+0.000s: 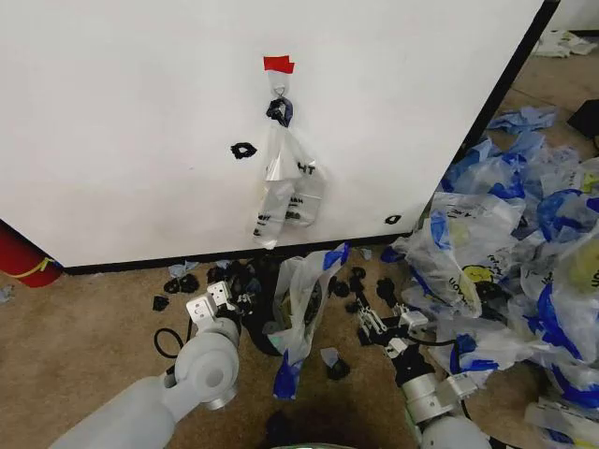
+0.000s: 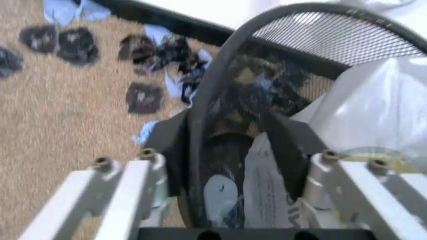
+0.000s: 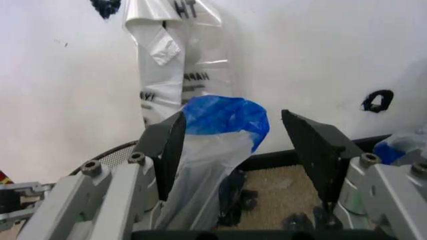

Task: Pick up the garbage bag from the wall and place it over the trash bin.

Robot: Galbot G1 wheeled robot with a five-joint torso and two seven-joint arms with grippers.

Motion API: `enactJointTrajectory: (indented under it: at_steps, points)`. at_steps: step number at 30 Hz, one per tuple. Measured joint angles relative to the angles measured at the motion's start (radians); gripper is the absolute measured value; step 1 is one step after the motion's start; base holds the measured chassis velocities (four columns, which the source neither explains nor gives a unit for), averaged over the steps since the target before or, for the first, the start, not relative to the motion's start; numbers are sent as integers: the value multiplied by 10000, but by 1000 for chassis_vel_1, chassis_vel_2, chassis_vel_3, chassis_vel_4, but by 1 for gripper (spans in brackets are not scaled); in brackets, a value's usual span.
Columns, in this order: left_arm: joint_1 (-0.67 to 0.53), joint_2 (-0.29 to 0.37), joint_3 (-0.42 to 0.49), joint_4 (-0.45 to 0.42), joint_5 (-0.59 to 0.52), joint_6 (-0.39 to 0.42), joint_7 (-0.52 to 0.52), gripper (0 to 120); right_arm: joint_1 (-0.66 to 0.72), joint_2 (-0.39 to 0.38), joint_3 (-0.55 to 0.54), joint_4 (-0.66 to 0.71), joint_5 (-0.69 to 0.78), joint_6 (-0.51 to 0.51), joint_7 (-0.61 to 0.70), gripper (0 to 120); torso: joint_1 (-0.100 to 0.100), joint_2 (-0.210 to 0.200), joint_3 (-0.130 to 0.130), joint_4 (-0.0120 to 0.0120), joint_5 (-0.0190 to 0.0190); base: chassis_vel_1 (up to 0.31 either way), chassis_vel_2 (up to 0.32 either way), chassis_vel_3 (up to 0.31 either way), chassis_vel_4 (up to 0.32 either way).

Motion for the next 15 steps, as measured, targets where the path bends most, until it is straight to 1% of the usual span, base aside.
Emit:
enactJointTrajectory:
  at_steps: [3,4,5,6,7,9,10,13,14,15]
  points:
    - [61,109,2,107,980,-17,499,61,-76,-11,0,104,-10,0,-1,56,0,0,0,0,0,0,0,0,0]
    - [69,151,2,157,1343,-46,652,67,-99,-16,-8,161,-11,-4,0,57,0,0,0,0,0,0,0,0,0]
    - [70,178,-8,184,1544,-61,742,69,-112,-19,-16,206,-11,-15,2,57,0,0,0,0,-1,0,0,0,0]
    - [69,213,-34,206,1752,-77,840,74,-119,-22,-32,261,-8,-38,8,60,0,0,0,0,-1,0,0,0,0]
    - [69,213,-34,206,1752,-77,840,74,-119,-22,-32,261,-8,-38,8,60,0,0,0,0,-1,0,0,0,0]
    - [62,246,-93,230,1940,-91,941,82,-115,-23,-63,330,17,-87,31,65,0,0,1,0,0,0,0,0,0]
    - [56,277,-143,252,2093,-120,1024,87,-99,-27,-92,369,54,-124,41,70,0,0,0,0,0,0,0,0,0]
    - [46,337,-246,261,2290,-171,1179,98,35,-59,-218,476,261,-347,103,80,0,0,0,0,0,0,0,0,0]
    - [35,355,-282,251,2299,-177,1207,98,161,-70,-319,522,410,-495,177,84,0,0,1,-1,-1,0,0,0,0]
    - [35,355,-282,251,2299,-177,1207,98,161,-70,-319,522,410,-495,177,84,0,0,1,-1,-1,0,0,0,0]
